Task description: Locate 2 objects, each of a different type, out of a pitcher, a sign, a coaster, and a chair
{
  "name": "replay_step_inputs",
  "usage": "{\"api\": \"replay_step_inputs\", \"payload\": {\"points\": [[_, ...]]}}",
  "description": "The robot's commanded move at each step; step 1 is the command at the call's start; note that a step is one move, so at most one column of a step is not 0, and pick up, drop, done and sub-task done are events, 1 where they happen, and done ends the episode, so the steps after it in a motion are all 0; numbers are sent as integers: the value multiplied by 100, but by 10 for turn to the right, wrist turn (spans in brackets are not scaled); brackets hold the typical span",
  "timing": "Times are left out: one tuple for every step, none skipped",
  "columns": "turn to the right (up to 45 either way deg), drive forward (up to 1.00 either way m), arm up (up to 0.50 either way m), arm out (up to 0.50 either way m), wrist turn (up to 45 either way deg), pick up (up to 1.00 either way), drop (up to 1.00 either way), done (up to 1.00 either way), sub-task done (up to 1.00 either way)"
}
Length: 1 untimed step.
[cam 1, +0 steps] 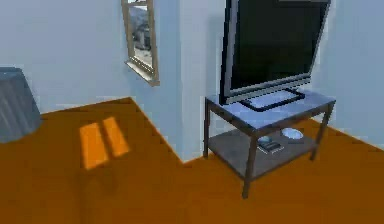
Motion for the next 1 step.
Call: {"api": "replay_step_inputs", "payload": {"points": [[450,0,0,0,0,0,0,0,0]]}}
